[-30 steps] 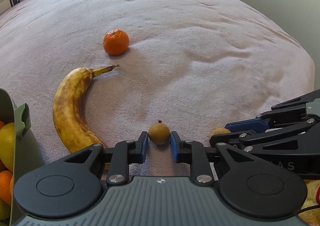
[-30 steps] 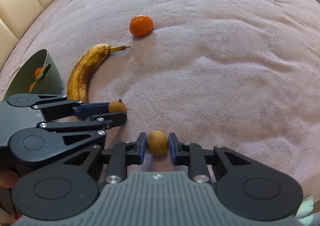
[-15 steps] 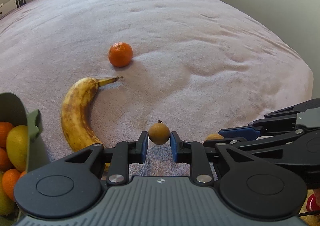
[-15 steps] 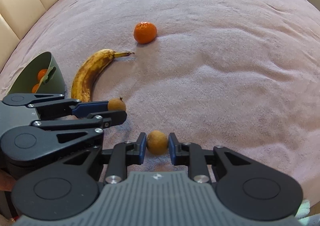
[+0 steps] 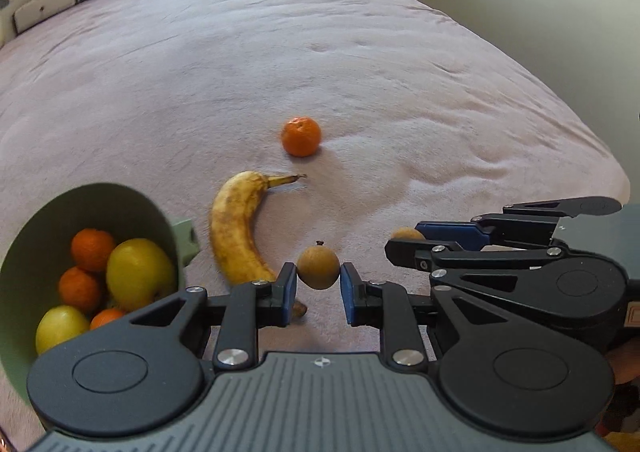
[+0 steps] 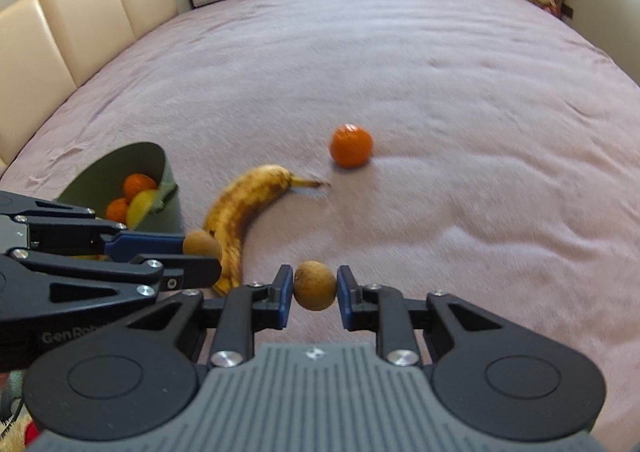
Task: Organize fruits
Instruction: 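Carry both small brown fruits over the green colander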
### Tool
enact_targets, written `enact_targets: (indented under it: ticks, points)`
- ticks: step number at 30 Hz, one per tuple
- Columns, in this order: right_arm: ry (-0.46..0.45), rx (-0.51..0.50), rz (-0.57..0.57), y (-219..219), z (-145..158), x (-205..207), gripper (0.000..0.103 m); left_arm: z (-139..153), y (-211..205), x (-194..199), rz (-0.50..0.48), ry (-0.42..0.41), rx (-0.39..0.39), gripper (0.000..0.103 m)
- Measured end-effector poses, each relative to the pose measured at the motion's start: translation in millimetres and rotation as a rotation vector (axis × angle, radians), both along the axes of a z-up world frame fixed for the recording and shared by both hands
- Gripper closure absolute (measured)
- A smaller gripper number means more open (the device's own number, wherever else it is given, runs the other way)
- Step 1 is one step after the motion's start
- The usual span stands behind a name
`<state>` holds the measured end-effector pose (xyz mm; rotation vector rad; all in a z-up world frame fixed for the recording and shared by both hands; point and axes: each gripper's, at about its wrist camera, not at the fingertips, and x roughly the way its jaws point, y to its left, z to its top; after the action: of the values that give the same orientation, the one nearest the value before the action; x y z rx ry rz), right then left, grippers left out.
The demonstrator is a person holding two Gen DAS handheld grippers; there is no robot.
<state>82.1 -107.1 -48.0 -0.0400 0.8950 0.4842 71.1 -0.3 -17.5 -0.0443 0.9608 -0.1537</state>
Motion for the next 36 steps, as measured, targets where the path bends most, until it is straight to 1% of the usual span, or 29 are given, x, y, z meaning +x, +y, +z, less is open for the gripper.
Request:
enact_targets:
  ticks: [3, 6, 9, 12, 16, 23, 26, 30, 34, 36]
  points:
    - [-0.034, 0.021, 0.030, 10.4, 10.3, -2.4, 0.083, 10.7, 15.9, -4.5, 0.043, -0.004, -0.003, 0.077]
    - [-0.063, 0.041, 0.056, 20.6, 19.9, -4.5, 0.083, 21.6, 30.1, -10.1, 0.067, -0.020, -0.013, 0.077]
    - [-0.077, 0.063, 0.076, 30.9, 27.6, -5.3, 0.083, 28.3, 39.7, -14.1, 0.079, -0.028, 0.004, 0.077]
    - [-0.081, 0.082, 0.092, 40.8, 32.9, -6.1, 0.083, 29.9, 50.8, -19.6, 0.112, -0.013, 0.032, 0.077]
    - [-0.073, 0.110, 0.118, 55.4, 38.0, -5.4, 0.083, 28.6, 69.2, -24.9, 0.158, 0.021, 0.019, 0.077]
    - [-0.093, 0.108, 0.199, 86.4, 43.6, -11.1, 0.083, 23.0, 105.6, -33.0, 0.258, 0.083, -0.050, 0.077]
    - [-0.082, 0.104, 0.229, 97.7, 41.4, -11.1, 0.083, 19.6, 119.5, -36.5, 0.292, 0.099, -0.082, 0.077]
    - [-0.070, 0.095, 0.269, 111.3, 38.3, -11.0, 0.083, 13.4, 130.3, -38.6, 0.319, 0.127, -0.106, 0.077]
    - [-0.071, 0.073, 0.299, 122.0, 35.4, -11.7, 0.083, 1.7, 140.4, -38.4, 0.350, 0.177, -0.128, 0.077]
    - [-0.065, 0.070, 0.307, 125.4, 33.4, -11.4, 0.083, -3.8, 145.2, -37.4, 0.357, 0.198, -0.152, 0.077]
